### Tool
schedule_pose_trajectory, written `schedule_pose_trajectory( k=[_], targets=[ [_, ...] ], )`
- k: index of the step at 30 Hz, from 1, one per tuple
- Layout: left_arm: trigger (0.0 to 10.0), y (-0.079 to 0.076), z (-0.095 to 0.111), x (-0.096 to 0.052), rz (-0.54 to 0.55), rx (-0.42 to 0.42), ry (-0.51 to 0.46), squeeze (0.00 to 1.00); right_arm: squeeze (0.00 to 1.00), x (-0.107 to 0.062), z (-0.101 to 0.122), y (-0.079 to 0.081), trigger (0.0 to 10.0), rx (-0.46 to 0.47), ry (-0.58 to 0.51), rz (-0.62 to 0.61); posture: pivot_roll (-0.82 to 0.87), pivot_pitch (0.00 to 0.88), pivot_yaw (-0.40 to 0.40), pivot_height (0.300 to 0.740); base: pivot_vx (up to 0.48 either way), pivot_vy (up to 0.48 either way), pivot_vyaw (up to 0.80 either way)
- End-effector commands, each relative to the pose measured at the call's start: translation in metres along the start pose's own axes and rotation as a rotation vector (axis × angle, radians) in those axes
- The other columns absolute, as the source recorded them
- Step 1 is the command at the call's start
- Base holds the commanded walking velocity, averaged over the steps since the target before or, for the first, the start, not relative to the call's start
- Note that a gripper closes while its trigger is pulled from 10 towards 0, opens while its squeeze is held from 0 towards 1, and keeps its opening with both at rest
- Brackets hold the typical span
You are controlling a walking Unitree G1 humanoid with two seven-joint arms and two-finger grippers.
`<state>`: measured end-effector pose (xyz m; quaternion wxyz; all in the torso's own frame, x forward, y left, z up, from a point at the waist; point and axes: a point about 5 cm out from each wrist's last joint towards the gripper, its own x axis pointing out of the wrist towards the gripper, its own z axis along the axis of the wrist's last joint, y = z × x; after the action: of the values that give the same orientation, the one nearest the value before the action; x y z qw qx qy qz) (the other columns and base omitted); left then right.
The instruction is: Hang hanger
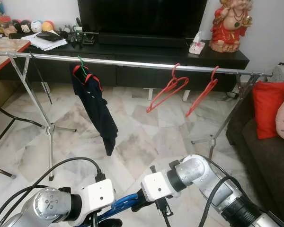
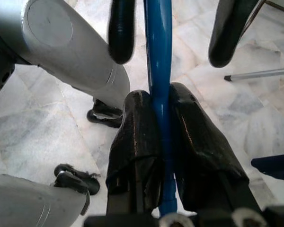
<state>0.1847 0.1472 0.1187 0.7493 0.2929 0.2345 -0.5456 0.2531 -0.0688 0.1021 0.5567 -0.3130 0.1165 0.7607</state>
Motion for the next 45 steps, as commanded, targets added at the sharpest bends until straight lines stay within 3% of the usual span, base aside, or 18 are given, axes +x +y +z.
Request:
schedule_pose_trajectory(
  k=[1,9,39,40,41,44,45],
  targets=[
    [0.0,0.003,0.001,0.002,0.025,0.016,-0.005,0.00,0.00,-0.003,0.008,-0.006,10.0,-0.030,-0.024,-0.012,-0.05,0.000,-0.081,0.740,0.000,0.000,0.00],
    [0.0,0.014,0.007,-0.004,0.078,0.041,-0.022,0.00,0.00,-0.001,0.006,-0.005,10.0,-0.027,-0.016,-0.006,-0.04,0.000,-0.082,0.740,0.000,0.000,0.00],
    [0.0,0.019,0.021,-0.005,0.102,0.065,-0.083,0.00,0.00,-0.001,-0.001,-0.001,10.0,-0.005,0.008,0.011,-0.04,0.000,-0.082,0.740,0.000,0.000,0.00],
    [1.2,0.019,0.022,-0.005,0.103,0.065,-0.088,0.00,0.00,-0.001,-0.001,-0.001,10.0,-0.004,0.008,0.011,-0.04,0.000,-0.082,0.740,0.000,0.000,0.00],
    [10.0,0.020,0.025,-0.004,0.113,0.061,-0.111,0.00,0.00,-0.001,-0.001,0.000,10.0,-0.004,0.008,0.013,-0.04,0.000,-0.082,0.740,0.000,0.000,0.00],
    [10.0,0.020,0.030,-0.006,0.110,0.038,-0.157,0.00,0.00,-0.001,-0.001,-0.001,10.0,-0.004,0.009,0.012,-0.04,0.000,-0.083,0.740,0.000,0.000,0.00],
    [10.0,0.020,0.031,-0.007,0.106,0.034,-0.161,0.11,0.00,-0.001,-0.001,-0.001,10.0,-0.004,0.010,0.012,-0.04,0.000,-0.083,0.740,0.000,0.000,0.00]
  ],
)
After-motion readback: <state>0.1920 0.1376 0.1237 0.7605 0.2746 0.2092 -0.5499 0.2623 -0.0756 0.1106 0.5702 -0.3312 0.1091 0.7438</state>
